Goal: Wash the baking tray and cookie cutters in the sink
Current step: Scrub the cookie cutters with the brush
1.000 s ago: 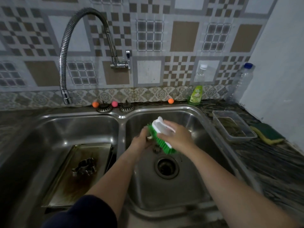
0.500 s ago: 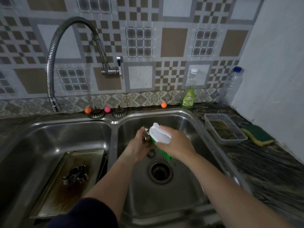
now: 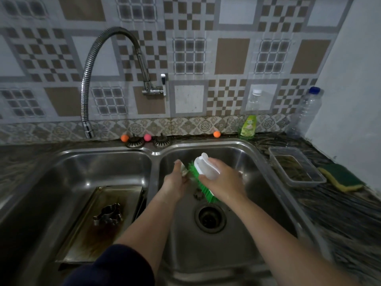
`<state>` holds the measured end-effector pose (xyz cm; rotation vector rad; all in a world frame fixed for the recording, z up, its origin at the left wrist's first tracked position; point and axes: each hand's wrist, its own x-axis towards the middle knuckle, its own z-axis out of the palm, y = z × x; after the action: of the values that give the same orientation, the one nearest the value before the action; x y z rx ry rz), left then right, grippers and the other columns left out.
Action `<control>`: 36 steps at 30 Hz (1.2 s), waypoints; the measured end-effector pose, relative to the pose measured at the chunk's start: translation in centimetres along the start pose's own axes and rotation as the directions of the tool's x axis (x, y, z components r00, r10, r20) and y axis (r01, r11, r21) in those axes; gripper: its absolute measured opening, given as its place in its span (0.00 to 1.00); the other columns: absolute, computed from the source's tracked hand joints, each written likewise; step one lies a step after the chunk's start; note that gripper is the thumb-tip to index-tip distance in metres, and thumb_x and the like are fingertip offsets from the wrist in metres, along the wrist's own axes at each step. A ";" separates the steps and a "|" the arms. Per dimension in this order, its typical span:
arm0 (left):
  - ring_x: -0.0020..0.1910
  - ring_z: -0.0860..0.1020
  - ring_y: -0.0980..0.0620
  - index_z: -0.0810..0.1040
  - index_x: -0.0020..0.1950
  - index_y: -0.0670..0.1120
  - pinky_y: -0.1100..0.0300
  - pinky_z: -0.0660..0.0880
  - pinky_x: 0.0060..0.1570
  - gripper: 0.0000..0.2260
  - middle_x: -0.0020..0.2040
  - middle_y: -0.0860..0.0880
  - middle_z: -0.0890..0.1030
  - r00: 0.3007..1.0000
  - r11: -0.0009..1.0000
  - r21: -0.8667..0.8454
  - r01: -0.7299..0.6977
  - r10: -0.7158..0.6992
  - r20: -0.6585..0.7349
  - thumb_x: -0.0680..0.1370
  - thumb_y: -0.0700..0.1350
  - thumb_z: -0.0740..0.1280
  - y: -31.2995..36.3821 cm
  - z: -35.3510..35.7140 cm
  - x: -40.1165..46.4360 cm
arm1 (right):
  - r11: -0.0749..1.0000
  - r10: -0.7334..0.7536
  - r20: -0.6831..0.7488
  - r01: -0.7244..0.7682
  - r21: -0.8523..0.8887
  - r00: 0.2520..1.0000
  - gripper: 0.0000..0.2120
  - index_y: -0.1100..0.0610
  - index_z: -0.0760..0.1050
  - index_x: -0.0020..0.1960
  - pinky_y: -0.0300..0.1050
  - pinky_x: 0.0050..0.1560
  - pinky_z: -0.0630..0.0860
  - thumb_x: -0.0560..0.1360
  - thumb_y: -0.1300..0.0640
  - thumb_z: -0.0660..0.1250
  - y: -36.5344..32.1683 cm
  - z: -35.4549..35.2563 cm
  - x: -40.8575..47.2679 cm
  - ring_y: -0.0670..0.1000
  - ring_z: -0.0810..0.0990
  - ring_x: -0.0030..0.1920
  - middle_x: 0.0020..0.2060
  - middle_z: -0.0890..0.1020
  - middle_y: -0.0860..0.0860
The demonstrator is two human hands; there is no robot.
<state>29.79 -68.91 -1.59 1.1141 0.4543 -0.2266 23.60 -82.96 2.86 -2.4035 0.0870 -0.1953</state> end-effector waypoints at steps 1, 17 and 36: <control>0.46 0.82 0.44 0.78 0.58 0.36 0.50 0.78 0.53 0.25 0.50 0.39 0.83 1.000 1.000 0.010 -0.009 0.009 0.002 0.75 0.58 0.66 0.1 -0.3 0.4 | 0.998 -0.003 -0.006 0.003 0.057 1.000 0.30 0.40 0.65 0.71 0.47 0.59 0.74 0.70 0.43 0.68 -0.6 0.4 -0.2 0.48 0.76 0.62 0.64 0.77 0.43; 0.50 0.80 0.50 0.76 0.61 0.42 0.53 0.75 0.57 0.32 0.51 0.49 0.82 0.945 0.865 0.410 -0.289 0.326 -0.022 0.64 0.59 0.75 4.0 -7.4 -2.1 | 0.997 0.070 -0.078 -0.067 0.041 0.994 0.32 0.46 0.65 0.73 0.48 0.58 0.75 0.71 0.45 0.70 -6.1 4.3 2.0 0.54 0.76 0.62 0.63 0.76 0.51; 0.63 0.73 0.48 0.65 0.73 0.52 0.51 0.69 0.61 0.26 0.69 0.50 0.66 0.958 0.059 0.995 0.082 0.272 -0.095 0.76 0.49 0.67 1.2 -22.9 -2.2 | 0.996 -0.010 -0.037 0.014 0.091 0.999 0.32 0.44 0.71 0.69 0.44 0.59 0.73 0.67 0.50 0.75 -7.2 9.9 -0.9 0.53 0.77 0.61 0.61 0.80 0.50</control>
<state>22.89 -47.88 -7.85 2.6742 0.4217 -0.2778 24.37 -70.95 0.31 -2.3100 0.0787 -0.2430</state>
